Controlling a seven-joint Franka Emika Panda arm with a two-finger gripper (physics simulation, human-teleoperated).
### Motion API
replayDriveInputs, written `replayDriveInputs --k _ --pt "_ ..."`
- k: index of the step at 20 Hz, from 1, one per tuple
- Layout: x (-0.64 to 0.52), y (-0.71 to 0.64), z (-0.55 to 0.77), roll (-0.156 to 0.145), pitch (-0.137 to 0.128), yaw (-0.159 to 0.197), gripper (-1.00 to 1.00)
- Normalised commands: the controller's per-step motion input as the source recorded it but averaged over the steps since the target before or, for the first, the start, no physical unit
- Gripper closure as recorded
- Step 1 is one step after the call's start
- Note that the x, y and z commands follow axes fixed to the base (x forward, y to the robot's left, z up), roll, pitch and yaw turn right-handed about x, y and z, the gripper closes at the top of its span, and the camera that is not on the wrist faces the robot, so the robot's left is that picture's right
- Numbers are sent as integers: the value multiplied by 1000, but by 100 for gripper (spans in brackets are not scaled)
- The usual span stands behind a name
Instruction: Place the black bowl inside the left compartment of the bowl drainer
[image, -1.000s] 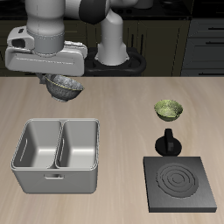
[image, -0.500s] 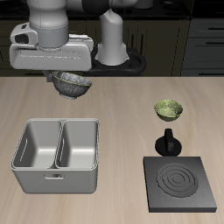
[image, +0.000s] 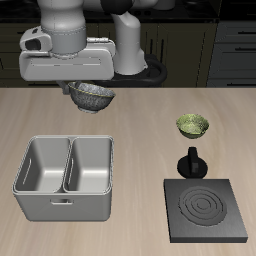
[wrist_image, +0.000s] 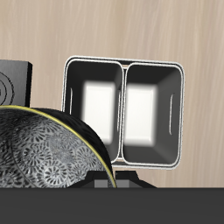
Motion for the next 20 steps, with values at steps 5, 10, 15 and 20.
replayDriveInputs --k 5,10,15,20 --pt "46 140 -42 62 -10 -5 100" --pt "1 32 -115 28 8 -7 100" --pt "53 -102 -198 0 18 -10 100" --pt "80 -85 -371 3 44 -26 100"
